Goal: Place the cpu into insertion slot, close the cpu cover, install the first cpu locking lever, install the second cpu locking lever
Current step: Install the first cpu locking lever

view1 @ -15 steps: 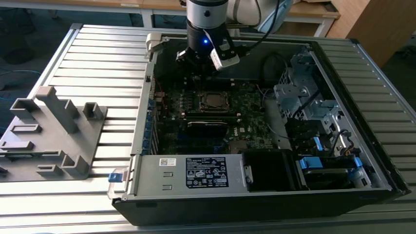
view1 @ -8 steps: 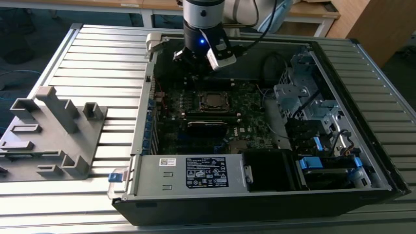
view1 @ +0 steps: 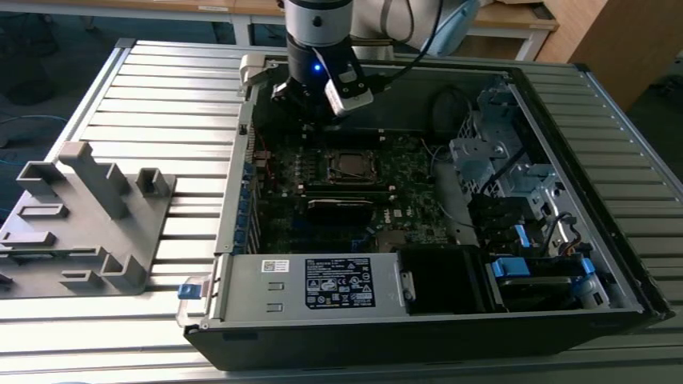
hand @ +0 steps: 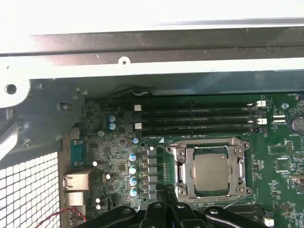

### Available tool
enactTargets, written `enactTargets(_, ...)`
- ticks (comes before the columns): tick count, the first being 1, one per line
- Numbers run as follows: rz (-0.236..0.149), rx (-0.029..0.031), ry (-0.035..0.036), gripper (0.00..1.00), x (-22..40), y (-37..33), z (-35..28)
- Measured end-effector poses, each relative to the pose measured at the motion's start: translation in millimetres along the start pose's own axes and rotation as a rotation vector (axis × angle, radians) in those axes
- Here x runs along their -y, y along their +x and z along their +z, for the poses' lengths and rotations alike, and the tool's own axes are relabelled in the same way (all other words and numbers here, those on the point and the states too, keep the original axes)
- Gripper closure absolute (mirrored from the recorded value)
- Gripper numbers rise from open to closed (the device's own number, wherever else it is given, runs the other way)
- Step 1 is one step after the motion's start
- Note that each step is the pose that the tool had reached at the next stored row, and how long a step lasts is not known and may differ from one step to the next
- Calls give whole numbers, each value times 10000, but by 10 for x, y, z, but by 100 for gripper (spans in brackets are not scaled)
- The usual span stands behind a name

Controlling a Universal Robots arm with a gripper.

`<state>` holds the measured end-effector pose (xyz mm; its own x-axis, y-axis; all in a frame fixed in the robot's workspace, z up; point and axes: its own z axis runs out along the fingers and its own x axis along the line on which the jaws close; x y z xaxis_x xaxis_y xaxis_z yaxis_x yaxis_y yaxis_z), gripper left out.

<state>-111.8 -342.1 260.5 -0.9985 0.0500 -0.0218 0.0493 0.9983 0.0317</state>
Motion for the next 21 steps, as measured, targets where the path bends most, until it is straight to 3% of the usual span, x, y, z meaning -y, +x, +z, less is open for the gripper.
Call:
enactTargets(9, 0, -2, -1, 89, 1, 7, -1)
enactTargets(21, -1, -1, -15, 89, 5, 92, -1)
